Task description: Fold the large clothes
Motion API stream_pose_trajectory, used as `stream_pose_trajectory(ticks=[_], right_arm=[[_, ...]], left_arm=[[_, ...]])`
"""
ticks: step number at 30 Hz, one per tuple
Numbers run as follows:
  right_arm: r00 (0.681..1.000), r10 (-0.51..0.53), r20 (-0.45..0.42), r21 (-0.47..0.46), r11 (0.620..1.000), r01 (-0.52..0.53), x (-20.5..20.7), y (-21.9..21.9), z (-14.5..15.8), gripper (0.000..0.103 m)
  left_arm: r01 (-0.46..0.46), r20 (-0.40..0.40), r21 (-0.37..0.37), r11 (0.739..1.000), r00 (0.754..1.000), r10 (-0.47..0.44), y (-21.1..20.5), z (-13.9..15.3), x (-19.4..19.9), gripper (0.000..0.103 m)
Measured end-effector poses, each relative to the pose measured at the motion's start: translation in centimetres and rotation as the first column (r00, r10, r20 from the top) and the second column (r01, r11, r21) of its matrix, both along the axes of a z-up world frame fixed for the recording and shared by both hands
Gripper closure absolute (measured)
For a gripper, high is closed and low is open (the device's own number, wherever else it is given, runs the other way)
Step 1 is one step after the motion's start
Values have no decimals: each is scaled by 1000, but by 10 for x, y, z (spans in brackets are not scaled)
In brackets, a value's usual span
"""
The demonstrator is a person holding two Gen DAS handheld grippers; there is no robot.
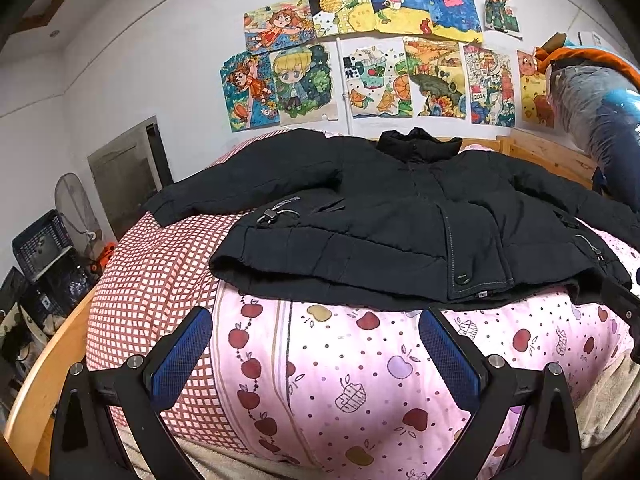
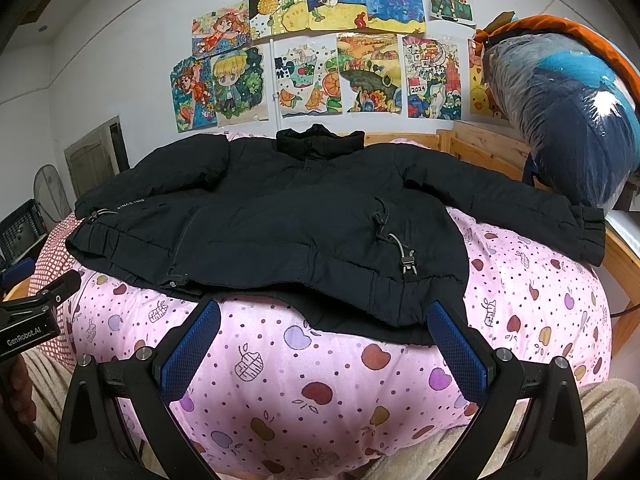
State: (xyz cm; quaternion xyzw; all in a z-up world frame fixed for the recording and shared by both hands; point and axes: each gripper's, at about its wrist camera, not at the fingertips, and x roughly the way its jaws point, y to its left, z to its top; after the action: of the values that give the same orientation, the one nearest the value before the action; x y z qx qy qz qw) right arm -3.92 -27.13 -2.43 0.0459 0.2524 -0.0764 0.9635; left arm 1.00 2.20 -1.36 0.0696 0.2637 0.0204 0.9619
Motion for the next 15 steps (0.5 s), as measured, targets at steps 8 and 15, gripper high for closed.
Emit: stream_pose_trajectory(ticks=[8,15], right_arm=[[998,-3,-69,-19,1000,1,1,-8,19,1],[991,45,-127,49,998,-39,9,-51,51,1]], left_arm=[[7,-33,7,1000,999,-7,-9,37,-6,0],[183,-95,43,982,979,-179,-49,105,23,0]])
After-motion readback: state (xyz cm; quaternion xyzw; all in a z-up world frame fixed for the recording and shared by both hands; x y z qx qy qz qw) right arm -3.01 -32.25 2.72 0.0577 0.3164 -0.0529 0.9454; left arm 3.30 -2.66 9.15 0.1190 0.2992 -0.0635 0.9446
